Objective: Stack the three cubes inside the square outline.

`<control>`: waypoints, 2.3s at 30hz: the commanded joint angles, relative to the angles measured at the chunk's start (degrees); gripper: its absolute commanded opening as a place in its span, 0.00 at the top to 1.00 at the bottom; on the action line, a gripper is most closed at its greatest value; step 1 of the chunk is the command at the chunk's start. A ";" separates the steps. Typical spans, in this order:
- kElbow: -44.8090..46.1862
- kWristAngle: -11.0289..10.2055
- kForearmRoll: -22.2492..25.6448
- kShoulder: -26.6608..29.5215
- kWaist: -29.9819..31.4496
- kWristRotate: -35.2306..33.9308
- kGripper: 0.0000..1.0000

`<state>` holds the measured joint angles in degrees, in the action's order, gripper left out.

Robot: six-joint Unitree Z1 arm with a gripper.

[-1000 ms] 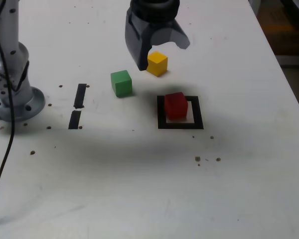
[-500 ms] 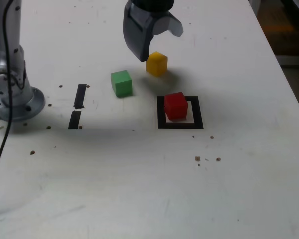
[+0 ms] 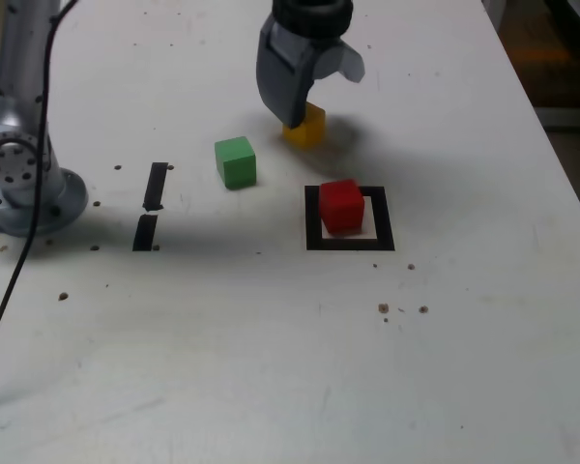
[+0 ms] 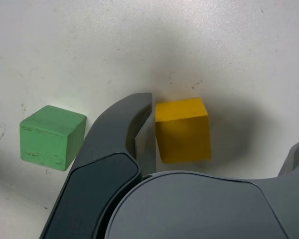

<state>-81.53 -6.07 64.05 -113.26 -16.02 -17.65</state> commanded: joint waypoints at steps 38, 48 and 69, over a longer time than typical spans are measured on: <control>-0.56 2.57 0.49 -0.45 -2.20 8.32 0.76; -4.51 1.86 6.07 5.74 3.69 11.32 0.74; -6.86 0.86 11.37 7.96 24.28 8.63 0.72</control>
<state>-88.15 -5.26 75.65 -105.37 8.05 -8.70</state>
